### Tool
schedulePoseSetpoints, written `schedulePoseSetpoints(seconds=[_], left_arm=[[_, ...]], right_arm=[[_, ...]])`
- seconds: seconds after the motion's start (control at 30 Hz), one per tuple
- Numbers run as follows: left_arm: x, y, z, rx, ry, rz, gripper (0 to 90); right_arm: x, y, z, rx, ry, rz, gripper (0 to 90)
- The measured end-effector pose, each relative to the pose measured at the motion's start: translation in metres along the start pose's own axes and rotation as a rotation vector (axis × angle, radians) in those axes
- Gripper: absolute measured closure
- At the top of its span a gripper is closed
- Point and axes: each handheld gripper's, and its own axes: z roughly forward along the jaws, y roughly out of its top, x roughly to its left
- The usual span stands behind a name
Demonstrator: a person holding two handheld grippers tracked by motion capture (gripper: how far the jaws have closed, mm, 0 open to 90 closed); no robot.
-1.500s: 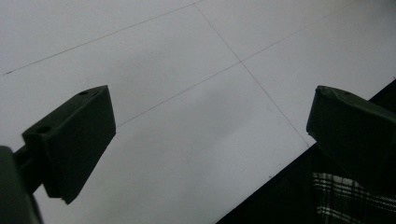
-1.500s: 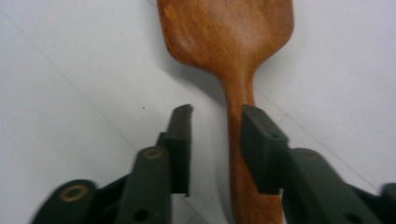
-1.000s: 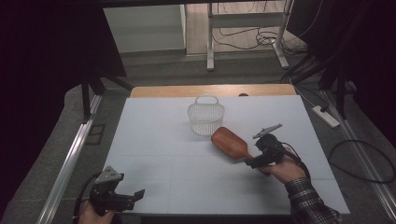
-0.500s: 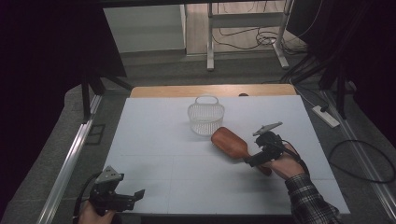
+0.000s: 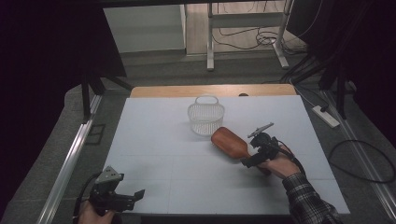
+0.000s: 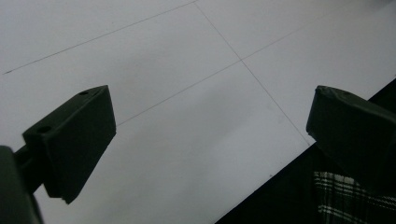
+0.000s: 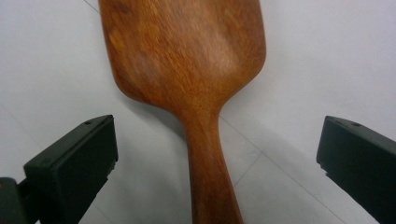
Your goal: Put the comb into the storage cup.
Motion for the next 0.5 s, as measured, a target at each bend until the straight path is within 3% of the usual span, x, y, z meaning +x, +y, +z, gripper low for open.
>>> schedulePoseSetpoints(seconds=[0.27, 0.5], left_arm=[[0.0, 0.0, 0.0, 0.0, -0.001, 0.0, 2.3], [0.0, 0.0, 0.0, 0.001, -0.001, 0.001, 2.3]], right_arm=[[0.004, -0.002, 0.012, 0.056, -0.01, -0.031, 0.0], [0.004, -0.003, 0.017, 0.087, -0.004, -0.023, 0.0]])
